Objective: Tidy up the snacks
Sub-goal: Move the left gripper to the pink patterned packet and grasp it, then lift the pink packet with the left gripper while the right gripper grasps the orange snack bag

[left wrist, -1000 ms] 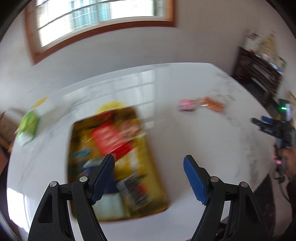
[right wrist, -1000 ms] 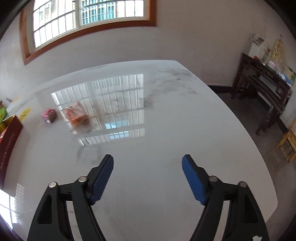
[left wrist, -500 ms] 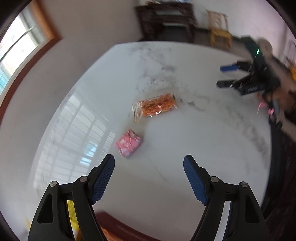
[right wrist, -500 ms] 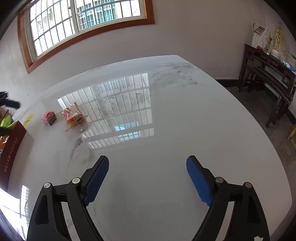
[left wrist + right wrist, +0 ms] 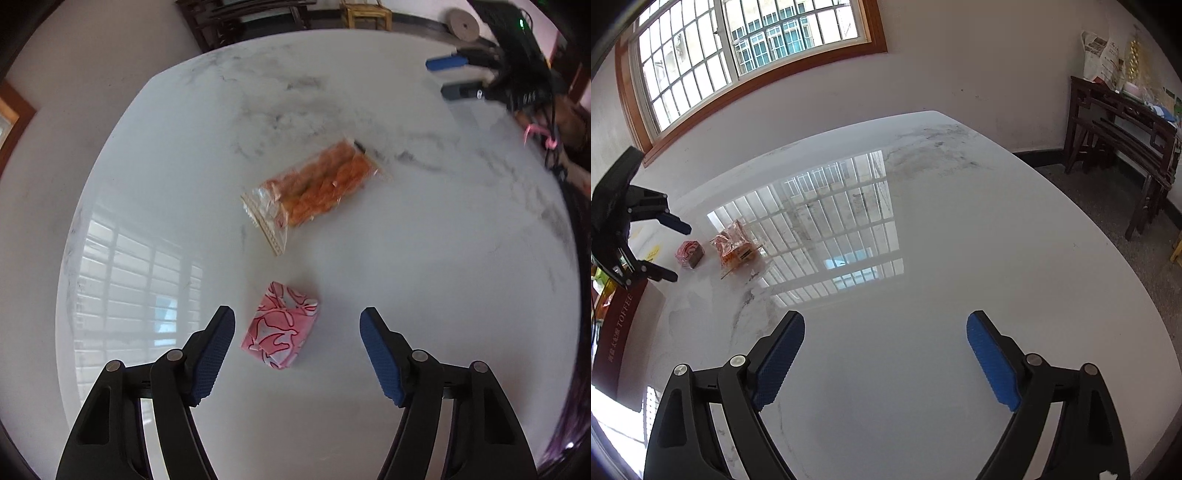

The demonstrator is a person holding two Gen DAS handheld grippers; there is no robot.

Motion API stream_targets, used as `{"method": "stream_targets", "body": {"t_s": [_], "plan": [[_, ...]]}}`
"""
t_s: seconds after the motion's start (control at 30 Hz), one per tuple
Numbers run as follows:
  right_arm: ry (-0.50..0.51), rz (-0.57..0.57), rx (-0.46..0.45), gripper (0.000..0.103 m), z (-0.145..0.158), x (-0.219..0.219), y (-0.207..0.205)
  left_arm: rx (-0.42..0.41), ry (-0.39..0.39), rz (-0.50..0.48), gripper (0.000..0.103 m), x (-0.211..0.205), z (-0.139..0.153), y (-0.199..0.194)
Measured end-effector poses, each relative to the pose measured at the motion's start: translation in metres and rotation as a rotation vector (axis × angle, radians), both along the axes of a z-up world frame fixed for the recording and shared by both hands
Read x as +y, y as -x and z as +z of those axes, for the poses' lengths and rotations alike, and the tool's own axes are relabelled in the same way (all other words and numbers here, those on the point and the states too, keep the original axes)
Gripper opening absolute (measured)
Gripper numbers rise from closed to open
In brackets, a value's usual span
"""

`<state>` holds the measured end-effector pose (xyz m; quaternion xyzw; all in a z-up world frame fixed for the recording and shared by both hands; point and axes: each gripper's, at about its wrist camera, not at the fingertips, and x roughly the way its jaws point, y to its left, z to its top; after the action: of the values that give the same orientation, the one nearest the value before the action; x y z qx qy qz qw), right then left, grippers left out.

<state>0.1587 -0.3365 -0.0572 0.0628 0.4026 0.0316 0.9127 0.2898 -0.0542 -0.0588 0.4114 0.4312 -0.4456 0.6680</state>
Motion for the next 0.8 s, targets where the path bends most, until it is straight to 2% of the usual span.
{"method": "stream_targets", "body": {"t_s": [0.1, 0.13, 0.17, 0.2, 0.3, 0.33, 0.43, 0.57, 0.63, 0.73, 0.8], "plan": [[0.002, 0.004, 0.006, 0.088, -0.001, 0.001, -0.001, 0.048, 0.032, 0.017, 0.068, 0.003, -0.009, -0.006], [0.002, 0.003, 0.007, 0.088, -0.001, 0.001, -0.001, 0.059, 0.056, 0.031, 0.063, 0.005, -0.008, -0.008], [0.003, 0.002, 0.009, 0.088, -0.001, 0.001, -0.001, 0.074, 0.076, 0.067, 0.053, 0.006, -0.008, -0.013], [0.004, 0.001, 0.011, 0.088, -0.001, 0.001, -0.001, 0.096, 0.093, 0.122, 0.044, 0.007, -0.007, -0.019], [0.006, -0.002, 0.013, 0.088, -0.001, 0.001, -0.002, 0.197, 0.115, 0.380, 0.042, 0.014, -0.008, -0.033], [0.007, -0.003, 0.013, 0.089, -0.001, 0.002, -0.002, 0.200, 0.119, 0.416, 0.041, 0.015, -0.008, -0.029], [0.008, -0.004, 0.015, 0.089, -0.001, 0.002, -0.002, 0.153, 0.137, 0.521, 0.041, 0.017, -0.007, 0.006], [0.029, 0.003, 0.046, 0.090, -0.004, 0.009, -0.008, 0.322, 0.297, 0.834, 0.040, 0.035, -0.006, 0.052], [-0.012, 0.065, 0.052, 0.090, -0.001, 0.018, -0.014, 0.387, 0.367, 0.913, 0.040, 0.041, -0.007, 0.074], [-0.088, 0.155, 0.026, 0.090, 0.008, 0.043, -0.028, 0.423, 0.459, 1.016, 0.040, 0.052, -0.007, 0.105], [-0.051, 0.233, 0.002, 0.090, 0.012, 0.070, -0.041, 0.425, 0.505, 1.057, 0.040, 0.058, -0.002, 0.121]]}}
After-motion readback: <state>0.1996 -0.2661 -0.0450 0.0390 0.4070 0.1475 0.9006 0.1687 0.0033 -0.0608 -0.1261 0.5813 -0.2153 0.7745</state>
